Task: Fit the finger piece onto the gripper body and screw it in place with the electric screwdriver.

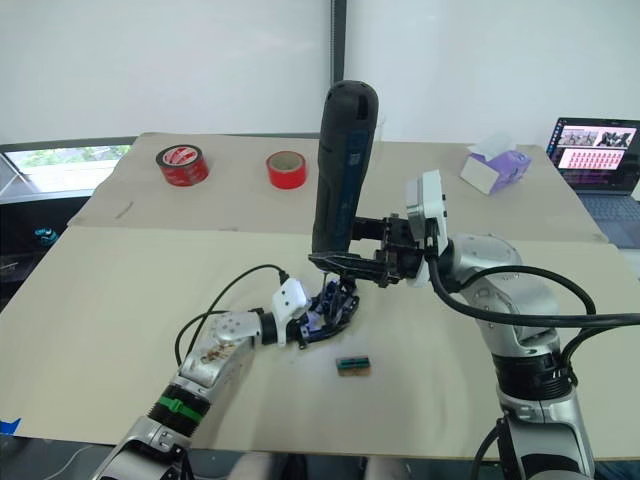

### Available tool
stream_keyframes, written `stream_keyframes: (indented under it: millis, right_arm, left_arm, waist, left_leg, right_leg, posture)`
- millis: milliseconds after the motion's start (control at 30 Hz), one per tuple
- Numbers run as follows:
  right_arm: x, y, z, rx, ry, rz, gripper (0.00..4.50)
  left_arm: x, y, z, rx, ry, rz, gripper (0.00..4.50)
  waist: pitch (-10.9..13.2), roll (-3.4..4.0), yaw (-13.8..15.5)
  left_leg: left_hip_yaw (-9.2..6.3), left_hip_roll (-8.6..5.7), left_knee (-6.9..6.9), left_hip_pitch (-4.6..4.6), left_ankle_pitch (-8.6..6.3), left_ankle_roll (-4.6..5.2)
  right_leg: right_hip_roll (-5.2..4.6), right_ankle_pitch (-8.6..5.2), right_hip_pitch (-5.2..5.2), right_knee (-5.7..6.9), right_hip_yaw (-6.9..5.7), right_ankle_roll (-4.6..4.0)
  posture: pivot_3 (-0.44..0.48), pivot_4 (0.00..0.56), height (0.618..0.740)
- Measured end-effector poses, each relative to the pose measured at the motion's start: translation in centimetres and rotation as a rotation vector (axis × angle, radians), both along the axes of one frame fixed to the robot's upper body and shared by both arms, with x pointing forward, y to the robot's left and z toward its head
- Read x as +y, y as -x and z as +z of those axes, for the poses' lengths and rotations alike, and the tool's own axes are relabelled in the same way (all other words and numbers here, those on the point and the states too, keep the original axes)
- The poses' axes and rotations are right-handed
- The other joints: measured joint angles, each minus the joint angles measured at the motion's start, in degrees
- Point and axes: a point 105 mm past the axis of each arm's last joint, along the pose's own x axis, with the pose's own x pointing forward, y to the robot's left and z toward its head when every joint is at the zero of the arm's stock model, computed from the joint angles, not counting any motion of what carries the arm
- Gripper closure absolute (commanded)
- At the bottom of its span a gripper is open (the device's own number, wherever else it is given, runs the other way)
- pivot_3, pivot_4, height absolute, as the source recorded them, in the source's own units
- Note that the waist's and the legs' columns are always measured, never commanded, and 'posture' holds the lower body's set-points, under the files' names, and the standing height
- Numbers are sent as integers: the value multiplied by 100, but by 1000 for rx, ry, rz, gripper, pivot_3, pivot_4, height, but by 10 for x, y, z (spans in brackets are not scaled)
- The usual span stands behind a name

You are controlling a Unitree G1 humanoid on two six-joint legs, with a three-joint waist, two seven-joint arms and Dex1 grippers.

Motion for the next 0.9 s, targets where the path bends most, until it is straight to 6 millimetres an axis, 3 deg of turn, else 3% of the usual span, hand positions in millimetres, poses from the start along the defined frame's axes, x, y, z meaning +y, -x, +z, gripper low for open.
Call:
stream_keyframes:
  millis: [133,167,400,533,733,900]
  right_arm:
    - [-7,6,9,-11,-14,25,2566]
    - [-9,8,11,-11,-21,30,2566]
    - [-29,26,45,10,1,47,2566]
    - [-59,19,52,99,127,-95,2566]
    - [-120,4,27,343,412,-377,2566]
    - [-180,-9,-34,643,760,-690,2566]
  left_arm:
    - [0,0,-1,11,7,5,226]
    - [1,0,-1,12,9,6,19]
    - [11,7,0,-33,16,-13,19]
    - [34,16,3,-56,40,-33,19]
    - [92,30,8,-25,38,-37,19]
    - [117,45,42,-41,81,-112,19]
  waist:
    - [1,1,0]
    - [1,2,-1]
    - [3,4,-32]
    - [6,7,-27]
    - [33,35,-24]
    - [47,35,-9]
  left_leg:
    - [0,0,-3,1,0,0]
    - [0,0,-4,1,0,0]
    - [10,1,-40,9,5,-9]
    - [10,6,-57,6,10,-19]
    - [21,4,-53,-23,10,-18]
    - [27,3,-45,-41,10,-20]
  right_leg:
    - [0,1,0,-1,0,1]
    - [0,1,0,-1,0,1]
    - [-9,5,-7,-14,-2,-6]
    - [-5,-1,-16,-24,-12,-18]
    - [-9,-17,-49,-25,-10,-43]
    - [-27,-22,-93,-26,-18,-41]
  posture:
    - [0,150,740]
    - [0,150,740]
    - [0,150,740]
    - [0,150,740]
    - [0,150,740]
    - [0,150,740]
